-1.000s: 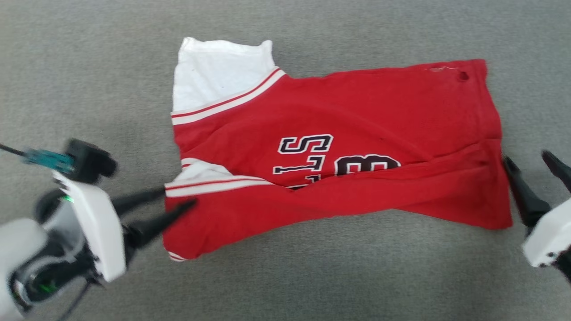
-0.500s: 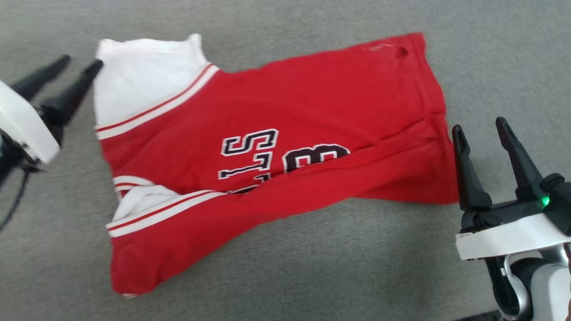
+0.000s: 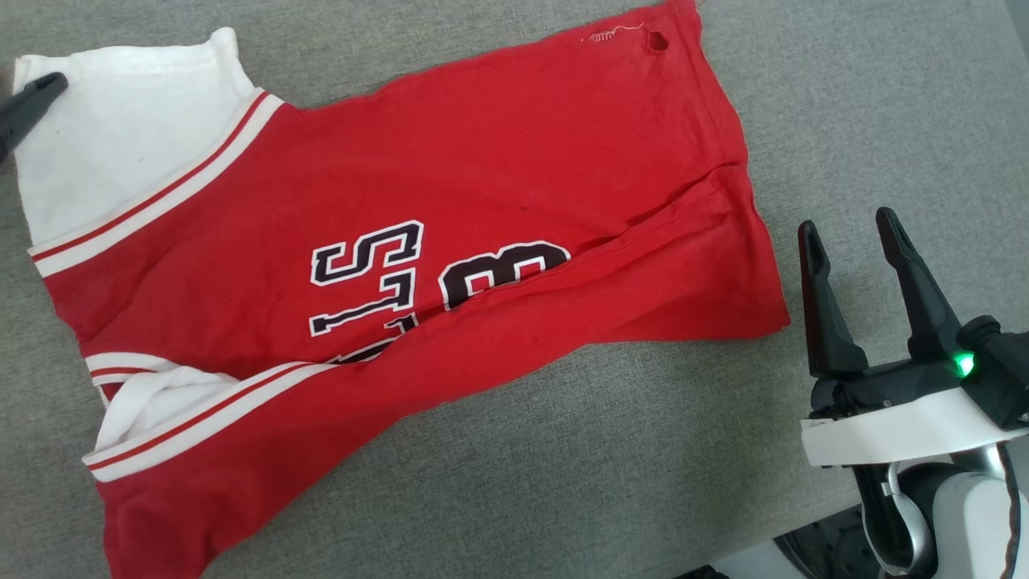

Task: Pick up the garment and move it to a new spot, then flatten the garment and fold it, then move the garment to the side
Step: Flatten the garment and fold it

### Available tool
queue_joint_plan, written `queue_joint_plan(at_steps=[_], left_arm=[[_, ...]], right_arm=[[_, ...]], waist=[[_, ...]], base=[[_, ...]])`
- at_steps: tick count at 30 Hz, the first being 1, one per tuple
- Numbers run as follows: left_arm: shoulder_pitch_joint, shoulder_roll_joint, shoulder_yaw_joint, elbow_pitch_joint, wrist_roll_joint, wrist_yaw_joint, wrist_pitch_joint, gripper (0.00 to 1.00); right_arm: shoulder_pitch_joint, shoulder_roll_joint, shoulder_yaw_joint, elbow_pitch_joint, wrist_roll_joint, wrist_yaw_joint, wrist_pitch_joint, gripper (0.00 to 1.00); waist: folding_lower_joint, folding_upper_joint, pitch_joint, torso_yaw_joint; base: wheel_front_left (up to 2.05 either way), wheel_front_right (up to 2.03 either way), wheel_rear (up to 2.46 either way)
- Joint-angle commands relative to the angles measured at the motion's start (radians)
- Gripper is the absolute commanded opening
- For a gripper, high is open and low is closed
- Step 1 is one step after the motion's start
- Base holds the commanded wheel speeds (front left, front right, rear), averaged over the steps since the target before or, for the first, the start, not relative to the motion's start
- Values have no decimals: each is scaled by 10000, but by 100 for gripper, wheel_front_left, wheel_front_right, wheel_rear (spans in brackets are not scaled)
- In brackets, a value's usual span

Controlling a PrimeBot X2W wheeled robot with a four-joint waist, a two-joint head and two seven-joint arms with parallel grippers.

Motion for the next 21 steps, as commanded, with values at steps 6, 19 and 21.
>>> queue_joint_plan(at_steps=[6,19,21], left_arm=[[-145,-92,-336,-254,-376,24,1127,0],[-760,-505,-549,-894,16,24,916,0],[-825,-621,-589,-1007,53,24,856,0]], right_arm=[[-296,59,70,86,7,-4,145,100],[-4710,-1782,501,2605,872,-4,3562,100],[-5607,-2023,481,3377,1206,-4,4362,100]], waist=[[0,0,135,6],[0,0,488,841],[0,0,556,1064]], base=[[0,0,0],[0,0,0],[0,0,0]])
